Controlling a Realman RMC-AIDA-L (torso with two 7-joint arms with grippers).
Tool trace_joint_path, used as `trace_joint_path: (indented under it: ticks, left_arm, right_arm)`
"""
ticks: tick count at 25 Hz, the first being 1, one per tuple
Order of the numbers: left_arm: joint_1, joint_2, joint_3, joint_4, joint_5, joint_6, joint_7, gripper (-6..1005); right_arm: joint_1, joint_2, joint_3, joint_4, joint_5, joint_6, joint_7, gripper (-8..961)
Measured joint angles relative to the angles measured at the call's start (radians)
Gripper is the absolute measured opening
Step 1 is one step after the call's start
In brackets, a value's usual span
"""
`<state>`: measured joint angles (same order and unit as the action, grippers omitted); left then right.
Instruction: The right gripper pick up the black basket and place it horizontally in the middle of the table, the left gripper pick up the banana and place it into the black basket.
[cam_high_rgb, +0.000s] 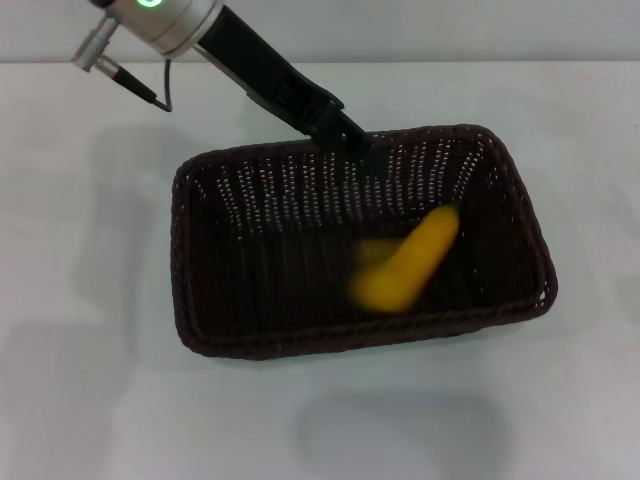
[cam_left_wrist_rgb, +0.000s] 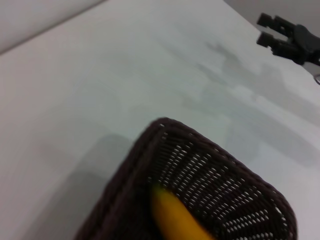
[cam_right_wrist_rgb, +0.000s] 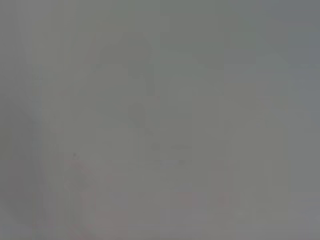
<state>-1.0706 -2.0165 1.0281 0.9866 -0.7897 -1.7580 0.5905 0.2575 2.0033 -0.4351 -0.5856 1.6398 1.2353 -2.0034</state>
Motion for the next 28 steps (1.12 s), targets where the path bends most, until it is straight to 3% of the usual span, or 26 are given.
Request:
trace_joint_path:
  ticks: [3,6,8,11,12,13,16,22,28]
  left_arm:
    - [0.019,0.005,-0.006,0.01,-0.005,0.02,0.03,687]
    - [0.072,-0.005,-0.029,0.092,-0.017,0.034,0.077,805]
    - [0.147,-0.023,-0.041,0.197,-0.062,0.065,0.129,884]
    - [0.273,-0.042,-0.043,0.325,-0.175,0.137,0.224,883]
    - [0.356,-0.051,-0.043,0.382,-0.25,0.186,0.285,883]
    - [0.382,-0.052,-0.043,0.397,-0.281,0.208,0.306,883]
    - [0.543,-0.057,-0.044,0.44,-0.455,0.339,0.446,882]
    - [0.803,-0.062,-0.056,0.345,-0.817,0.518,0.754,880]
    - [0.908,-0.063,-0.094,0.139,-1.059,0.534,1.066,880]
  right_arm:
    - [-0.007,-0.002,0.003,-0.006,0.002,0.003,0.0,875]
    - [-0.008,-0.003,0.005,-0.012,0.003,0.008,0.002,874]
    - [-0.009,-0.004,0.006,-0.018,0.003,0.013,0.004,874]
    - [-0.011,-0.009,0.004,-0.04,0.002,0.029,0.019,873]
    - [-0.014,-0.012,0.002,-0.049,0.0,0.036,0.031,873]
    - [-0.016,-0.017,-0.002,-0.06,-0.001,0.044,0.046,873]
    - [-0.021,-0.029,-0.006,-0.08,-0.001,0.075,0.079,872]
    - [-0.023,-0.042,-0.009,-0.157,-0.016,0.113,0.195,872]
    - [-0.009,-0.034,-0.01,-0.303,-0.105,0.116,0.344,872]
